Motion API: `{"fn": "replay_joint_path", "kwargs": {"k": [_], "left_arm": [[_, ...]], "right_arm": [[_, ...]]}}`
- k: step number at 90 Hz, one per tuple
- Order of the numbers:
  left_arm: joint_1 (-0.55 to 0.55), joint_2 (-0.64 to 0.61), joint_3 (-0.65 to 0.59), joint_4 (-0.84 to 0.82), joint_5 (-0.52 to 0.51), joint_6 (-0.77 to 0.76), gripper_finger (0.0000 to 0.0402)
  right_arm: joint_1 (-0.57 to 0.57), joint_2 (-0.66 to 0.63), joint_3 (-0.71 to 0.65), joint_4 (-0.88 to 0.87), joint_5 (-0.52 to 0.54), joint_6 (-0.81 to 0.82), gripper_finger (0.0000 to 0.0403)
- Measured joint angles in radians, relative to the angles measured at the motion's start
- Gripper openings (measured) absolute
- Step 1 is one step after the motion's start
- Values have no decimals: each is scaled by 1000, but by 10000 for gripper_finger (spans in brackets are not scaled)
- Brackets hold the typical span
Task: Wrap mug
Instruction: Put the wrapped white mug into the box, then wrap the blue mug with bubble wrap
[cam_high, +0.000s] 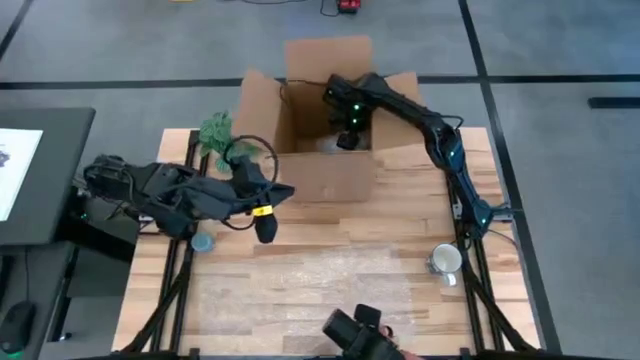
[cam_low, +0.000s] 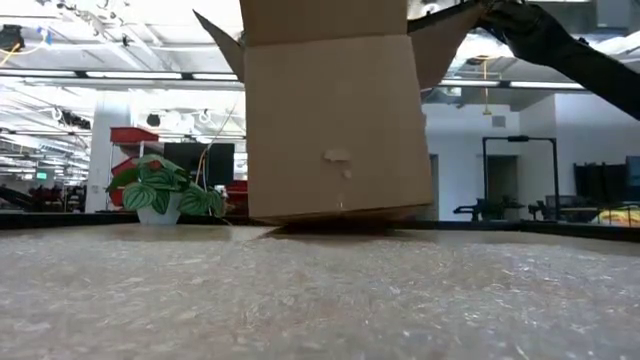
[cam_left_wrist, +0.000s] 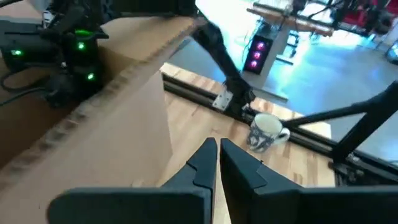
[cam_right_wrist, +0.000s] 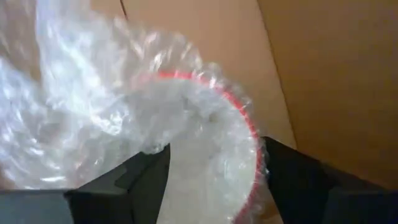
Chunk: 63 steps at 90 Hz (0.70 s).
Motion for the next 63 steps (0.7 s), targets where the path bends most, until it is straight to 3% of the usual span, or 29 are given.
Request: {"fn": "replay_joint_path", "kwargs": {"k": [21, 63], "left_arm": [[40, 0, 0, 53, -8, 41, 0], [91, -1, 0, 86, -4, 53, 0]], "right_arm": [[9, -15, 2, 26, -42, -77, 235], [-5, -175, 4, 195, -66, -191, 234]]}}
